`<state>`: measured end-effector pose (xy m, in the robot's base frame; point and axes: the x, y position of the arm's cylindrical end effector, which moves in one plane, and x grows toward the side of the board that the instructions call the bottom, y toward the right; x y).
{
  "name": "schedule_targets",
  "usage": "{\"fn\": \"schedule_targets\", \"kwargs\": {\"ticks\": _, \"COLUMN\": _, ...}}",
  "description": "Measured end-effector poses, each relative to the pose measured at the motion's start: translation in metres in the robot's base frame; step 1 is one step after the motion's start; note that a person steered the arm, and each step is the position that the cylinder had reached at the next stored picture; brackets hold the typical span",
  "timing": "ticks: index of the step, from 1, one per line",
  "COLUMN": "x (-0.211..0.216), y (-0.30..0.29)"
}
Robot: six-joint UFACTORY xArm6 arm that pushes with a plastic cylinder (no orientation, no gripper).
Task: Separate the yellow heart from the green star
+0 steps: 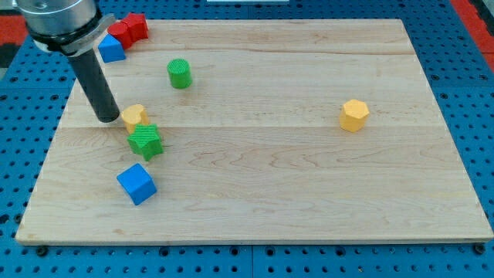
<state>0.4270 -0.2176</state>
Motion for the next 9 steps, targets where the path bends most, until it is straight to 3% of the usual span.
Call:
{"fn": "schedule_targets", "kwargs": {"ticks": 1, "x": 0.015, "y": 0.019}}
{"fn": "schedule_targets", "kwargs": {"ticks": 2, "x": 0.012, "y": 0.079}}
{"fn": "schedule_targets", "kwargs": {"ticks": 6, "x": 0.011, "y": 0.164}}
{"fn": "schedule_targets", "kwargs": {"ticks": 7, "x": 0.010, "y": 0.100}}
{"fn": "schedule_targets", "kwargs": {"ticks": 8, "x": -0.008, "y": 0.091}}
{"fn": "schedule_targets", "kwargs": {"ticks": 9, "x": -0.034, "y": 0.161}}
